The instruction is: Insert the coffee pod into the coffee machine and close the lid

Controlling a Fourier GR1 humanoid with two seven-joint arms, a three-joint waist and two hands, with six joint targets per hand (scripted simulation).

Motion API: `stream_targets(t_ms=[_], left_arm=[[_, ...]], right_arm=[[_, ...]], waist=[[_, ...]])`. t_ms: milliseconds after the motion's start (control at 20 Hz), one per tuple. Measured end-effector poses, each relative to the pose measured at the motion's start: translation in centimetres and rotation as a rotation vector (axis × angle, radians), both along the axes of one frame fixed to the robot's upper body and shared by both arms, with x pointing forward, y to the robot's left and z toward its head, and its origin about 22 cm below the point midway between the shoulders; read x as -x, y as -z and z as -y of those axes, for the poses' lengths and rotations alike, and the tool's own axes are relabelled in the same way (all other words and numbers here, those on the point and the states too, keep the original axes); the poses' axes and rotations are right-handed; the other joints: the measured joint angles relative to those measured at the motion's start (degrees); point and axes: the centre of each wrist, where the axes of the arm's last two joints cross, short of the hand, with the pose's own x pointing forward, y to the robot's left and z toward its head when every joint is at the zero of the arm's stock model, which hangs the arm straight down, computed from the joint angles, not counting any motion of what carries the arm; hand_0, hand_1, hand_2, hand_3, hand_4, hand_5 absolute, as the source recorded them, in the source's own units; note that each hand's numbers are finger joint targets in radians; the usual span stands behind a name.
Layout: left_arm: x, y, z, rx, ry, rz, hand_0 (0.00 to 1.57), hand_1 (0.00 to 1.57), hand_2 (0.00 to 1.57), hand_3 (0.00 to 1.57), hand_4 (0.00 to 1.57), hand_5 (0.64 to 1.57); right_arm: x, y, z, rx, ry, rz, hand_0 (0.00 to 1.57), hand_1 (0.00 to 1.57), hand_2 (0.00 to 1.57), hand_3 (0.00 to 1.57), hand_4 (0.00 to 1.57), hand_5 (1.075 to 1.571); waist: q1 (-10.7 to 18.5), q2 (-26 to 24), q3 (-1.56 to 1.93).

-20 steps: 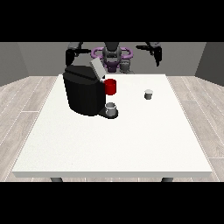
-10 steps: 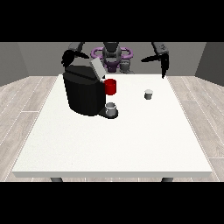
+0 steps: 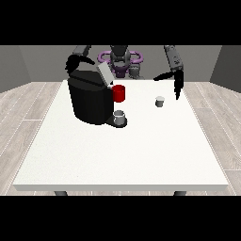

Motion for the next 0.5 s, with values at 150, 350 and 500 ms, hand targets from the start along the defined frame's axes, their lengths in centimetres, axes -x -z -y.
stream_targets(t_ms=[150, 350, 500], left_arm=[[-0.7, 0.3, -0.1, -0.038, 0.002, -0.034, 0.0, 0.0, 0.0, 0.0, 0.0, 1.571], [-1.2, 1.4, 0.7, -0.096, 0.029, -0.072, 0.0, 0.0, 0.2, 0.0, 0.0, 1.571], [-1.9, 1.7, 2.0, -0.141, 0.044, -0.076, 0.1, 0.1, 0.5, 0.0, 0.0, 1.571]], right_arm=[[-0.1, 0.2, -0.1, 0.001, -0.001, -0.023, 0.0, 0.0, 0.0, 0.0, 0.33, 1.571], [-0.8, -0.2, -0.4, -0.001, 0.008, -0.04, 0.0, 0.0, 0.0, 0.0, 0.4, 1.571], [-1.3, 0.4, 0.0, 0.007, 0.022, -0.061, 0.0, 0.0, 0.0, 0.0, 0.39, 1.571]], waist=[[-0.03, 0.21, 0.01], [0.65, 0.35, 0.03], [1.09, 0.84, 0.01]])
